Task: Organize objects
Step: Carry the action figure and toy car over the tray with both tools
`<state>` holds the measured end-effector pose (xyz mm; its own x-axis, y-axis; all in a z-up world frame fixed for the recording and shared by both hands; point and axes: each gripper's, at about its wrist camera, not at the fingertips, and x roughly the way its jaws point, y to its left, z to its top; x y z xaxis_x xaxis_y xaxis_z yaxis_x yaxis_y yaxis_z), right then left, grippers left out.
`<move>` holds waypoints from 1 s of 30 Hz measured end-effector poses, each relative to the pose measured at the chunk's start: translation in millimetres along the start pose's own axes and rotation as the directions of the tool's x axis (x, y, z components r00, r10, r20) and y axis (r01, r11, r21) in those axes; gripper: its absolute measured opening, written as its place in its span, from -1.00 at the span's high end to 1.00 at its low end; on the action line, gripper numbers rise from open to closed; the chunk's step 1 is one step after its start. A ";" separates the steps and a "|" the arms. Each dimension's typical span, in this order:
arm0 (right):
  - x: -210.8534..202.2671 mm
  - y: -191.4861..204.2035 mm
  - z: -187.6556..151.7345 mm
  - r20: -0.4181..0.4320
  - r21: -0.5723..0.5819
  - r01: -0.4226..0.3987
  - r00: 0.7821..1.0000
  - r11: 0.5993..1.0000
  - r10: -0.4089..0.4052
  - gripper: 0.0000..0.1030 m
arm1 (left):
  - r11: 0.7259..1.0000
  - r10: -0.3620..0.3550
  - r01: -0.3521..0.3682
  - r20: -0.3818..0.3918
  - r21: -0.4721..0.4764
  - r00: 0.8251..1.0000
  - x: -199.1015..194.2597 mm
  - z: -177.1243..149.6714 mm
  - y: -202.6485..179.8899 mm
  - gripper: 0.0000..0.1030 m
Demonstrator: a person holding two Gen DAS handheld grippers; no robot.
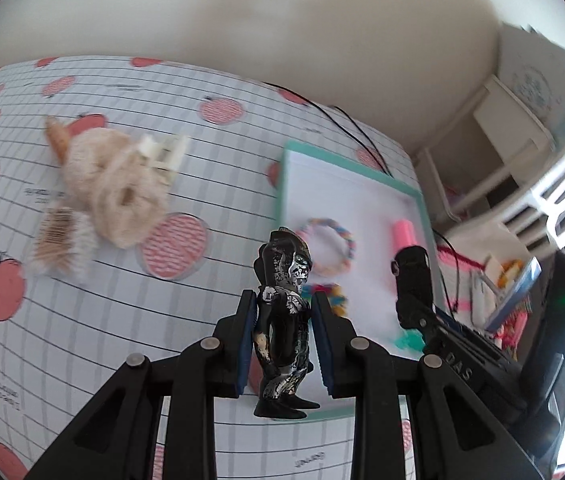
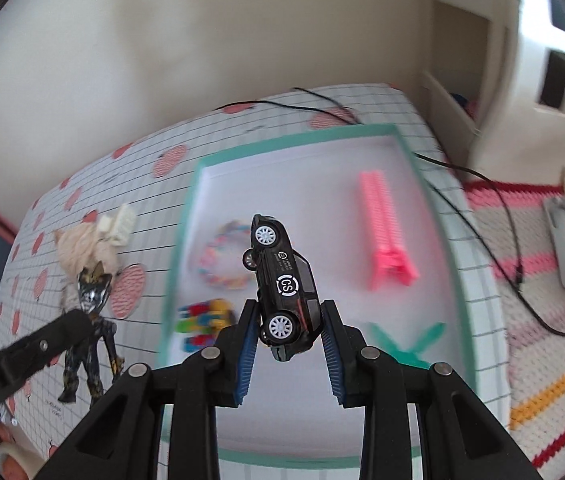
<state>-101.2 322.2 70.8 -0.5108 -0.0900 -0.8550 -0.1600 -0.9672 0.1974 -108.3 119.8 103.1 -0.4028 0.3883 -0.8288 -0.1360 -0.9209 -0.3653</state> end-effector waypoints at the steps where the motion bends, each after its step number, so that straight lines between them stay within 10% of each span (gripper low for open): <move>1: 0.5 -4.3 -0.6 -0.002 0.008 0.005 1.000 1.000 -0.005 0.37 | 1.000 -0.007 0.007 -0.008 0.012 1.000 3.5 -2.3 -6.2 0.44; 30: 33.5 -23.5 -13.7 -0.092 0.015 0.059 0.994 0.998 -0.057 0.36 | 0.990 0.036 -0.013 -0.162 0.142 0.986 70.0 -34.5 -45.2 0.50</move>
<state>-103.0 338.6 30.9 -0.4212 -0.0558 -0.9053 -0.2024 -0.9671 0.1538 -99.1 189.8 46.9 -0.2556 0.3555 -0.8991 -0.2584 -0.9212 -0.2908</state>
